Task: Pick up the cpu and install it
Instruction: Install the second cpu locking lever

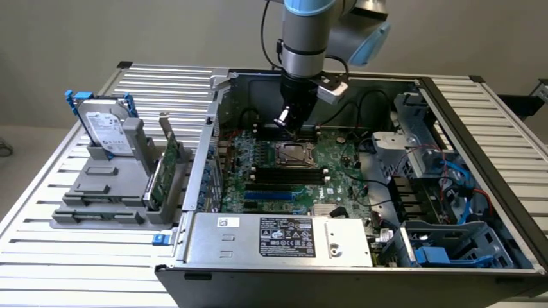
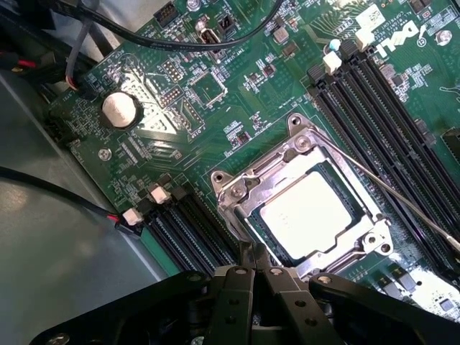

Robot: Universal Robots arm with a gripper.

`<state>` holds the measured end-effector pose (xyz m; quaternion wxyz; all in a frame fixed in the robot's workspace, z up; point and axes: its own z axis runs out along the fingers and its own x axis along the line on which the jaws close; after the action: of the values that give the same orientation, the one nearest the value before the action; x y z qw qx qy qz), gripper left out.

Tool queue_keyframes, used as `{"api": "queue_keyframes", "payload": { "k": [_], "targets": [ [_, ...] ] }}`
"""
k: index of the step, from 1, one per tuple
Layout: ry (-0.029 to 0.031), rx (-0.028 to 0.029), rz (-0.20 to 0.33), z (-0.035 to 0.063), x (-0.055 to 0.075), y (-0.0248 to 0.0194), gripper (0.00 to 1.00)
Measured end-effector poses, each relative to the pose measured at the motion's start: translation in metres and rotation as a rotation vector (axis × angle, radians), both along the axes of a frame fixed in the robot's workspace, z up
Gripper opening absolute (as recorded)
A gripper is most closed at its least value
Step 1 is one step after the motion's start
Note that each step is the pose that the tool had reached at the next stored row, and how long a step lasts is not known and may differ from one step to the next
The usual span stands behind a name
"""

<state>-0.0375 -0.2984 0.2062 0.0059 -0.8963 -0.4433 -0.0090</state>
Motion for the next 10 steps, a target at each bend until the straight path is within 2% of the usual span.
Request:
{"api": "queue_keyframes", "payload": {
  "k": [2,6,10],
  "targets": [
    [-0.0001,-0.0019,0.000,0.0004,-0.0002,0.0007,0.11],
    [-0.0005,-0.0094,0.000,0.0015,-0.0004,0.0023,0.11],
    [-0.0004,-0.0104,0.000,0.0017,-0.0005,0.0023,0.11]
  ]
}}
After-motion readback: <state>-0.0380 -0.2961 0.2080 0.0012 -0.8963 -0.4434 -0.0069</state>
